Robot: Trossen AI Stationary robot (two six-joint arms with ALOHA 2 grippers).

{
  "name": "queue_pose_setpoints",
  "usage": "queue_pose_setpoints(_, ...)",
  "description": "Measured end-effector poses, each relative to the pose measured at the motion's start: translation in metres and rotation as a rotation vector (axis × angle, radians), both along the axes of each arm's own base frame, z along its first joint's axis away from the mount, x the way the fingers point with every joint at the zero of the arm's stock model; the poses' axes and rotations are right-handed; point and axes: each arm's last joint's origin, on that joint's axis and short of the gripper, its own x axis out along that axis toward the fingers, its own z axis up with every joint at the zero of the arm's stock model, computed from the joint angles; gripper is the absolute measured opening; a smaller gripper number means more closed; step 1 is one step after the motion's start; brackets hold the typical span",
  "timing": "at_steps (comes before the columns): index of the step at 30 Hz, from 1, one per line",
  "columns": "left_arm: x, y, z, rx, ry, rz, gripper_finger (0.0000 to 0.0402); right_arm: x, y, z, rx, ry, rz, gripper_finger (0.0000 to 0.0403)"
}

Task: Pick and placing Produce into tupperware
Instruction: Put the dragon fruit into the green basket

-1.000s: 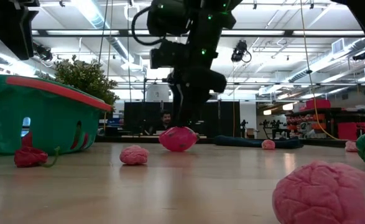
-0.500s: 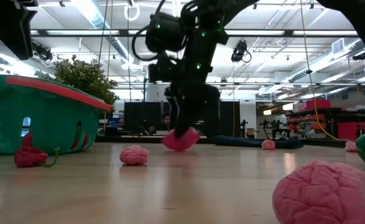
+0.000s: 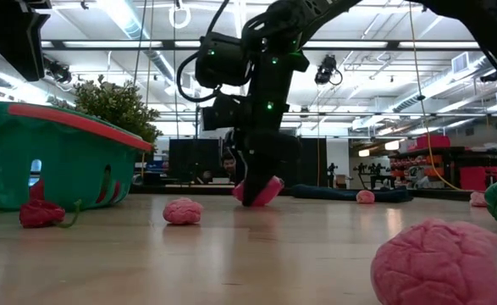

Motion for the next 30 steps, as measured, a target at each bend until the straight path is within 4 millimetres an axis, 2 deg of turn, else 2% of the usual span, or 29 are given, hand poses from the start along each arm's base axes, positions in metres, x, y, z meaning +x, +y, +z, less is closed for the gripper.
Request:
queue_pose_setpoints(13,0.0000,0.0000,0.0000,-0.001,-0.002,0.004,0.0123,-0.0085,-0.0007,0.0004,-0.030,0.082,-0.019,0.0251)
queue_pose_setpoints(24,0.0000,0.0000,0.0000,-0.001,-0.002,0.004,0.0118,-0.0077,0.0028,0.0015,-0.035,0.071,-0.015,0.0197)
queue_pose_setpoints(30,0.0000,0.0000,0.0000,-0.001,-0.003,0.004,0.0117,-0.0075,0.0078,0.0015,-0.036,0.071,-0.007,0.0200)
